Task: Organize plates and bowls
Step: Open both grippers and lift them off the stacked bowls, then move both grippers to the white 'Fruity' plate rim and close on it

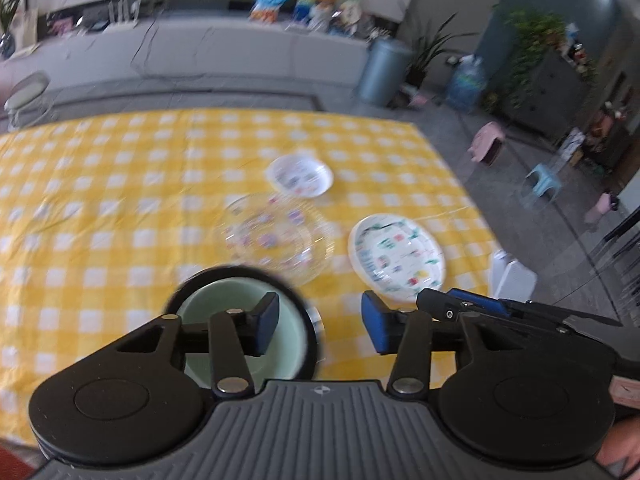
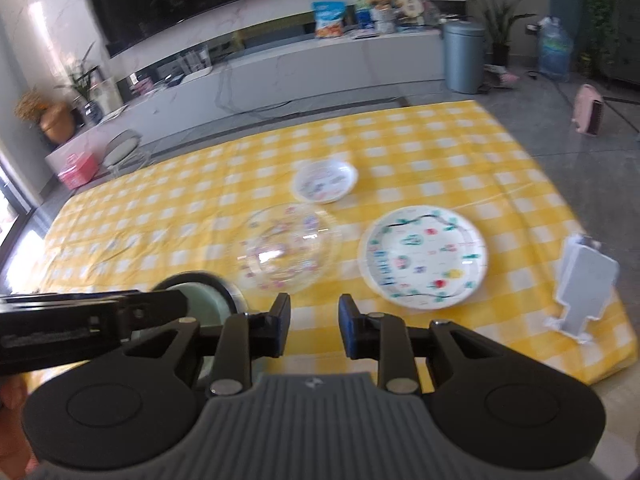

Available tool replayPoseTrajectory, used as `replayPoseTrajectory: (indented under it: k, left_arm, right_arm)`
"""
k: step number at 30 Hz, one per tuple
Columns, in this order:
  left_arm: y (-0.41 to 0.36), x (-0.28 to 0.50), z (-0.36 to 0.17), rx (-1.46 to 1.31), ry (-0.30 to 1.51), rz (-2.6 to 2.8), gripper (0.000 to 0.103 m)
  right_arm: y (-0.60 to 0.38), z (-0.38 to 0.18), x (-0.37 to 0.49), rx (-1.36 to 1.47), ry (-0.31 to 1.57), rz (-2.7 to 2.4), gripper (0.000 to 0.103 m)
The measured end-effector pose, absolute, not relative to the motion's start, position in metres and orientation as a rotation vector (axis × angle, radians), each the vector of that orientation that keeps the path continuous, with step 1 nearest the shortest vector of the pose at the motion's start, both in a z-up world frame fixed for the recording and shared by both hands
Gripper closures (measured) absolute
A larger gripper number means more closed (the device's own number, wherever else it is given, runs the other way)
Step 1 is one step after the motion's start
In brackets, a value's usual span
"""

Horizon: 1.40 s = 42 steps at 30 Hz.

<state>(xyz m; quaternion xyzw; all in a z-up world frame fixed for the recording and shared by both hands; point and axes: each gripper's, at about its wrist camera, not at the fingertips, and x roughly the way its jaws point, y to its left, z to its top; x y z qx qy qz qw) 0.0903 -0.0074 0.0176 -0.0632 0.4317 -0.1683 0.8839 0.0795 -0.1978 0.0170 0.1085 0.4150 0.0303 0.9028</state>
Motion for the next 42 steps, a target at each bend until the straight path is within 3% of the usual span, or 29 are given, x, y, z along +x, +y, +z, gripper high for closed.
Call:
replayPoseTrajectory:
  k: [8,13,22,25,42]
  left_arm:
    - [-0.056,0.087,0.011,-0.108,0.735,-0.351,0.03]
    - [-0.072,0.102,0.002,-0.201,0.769,-0.362,0.03]
    - [-0.09,0.14,-0.02,-0.281,0.833,-0.313,0.03]
    - [-0.096,0.149,-0.033,-0.285,0.864,-0.277,0.036]
    - [-0.112,0.186,-0.095,-0.302,0.959,-0.189,0.037]
  right_arm:
    - [-0.269,0.004,0.072,0.257,0.744,-0.144,0.061]
    - [-0.305,-0.01,0.088,0.345,0.761,-0.192,0.058]
    - [-0.349,-0.045,0.14,0.546,0.866,-0.246,0.058]
    - [-0.355,-0.058,0.155,0.592,0.885,-0.24,0.066]
    - [-0.369,-0.112,0.187,0.575,0.914,-0.194,0.076]
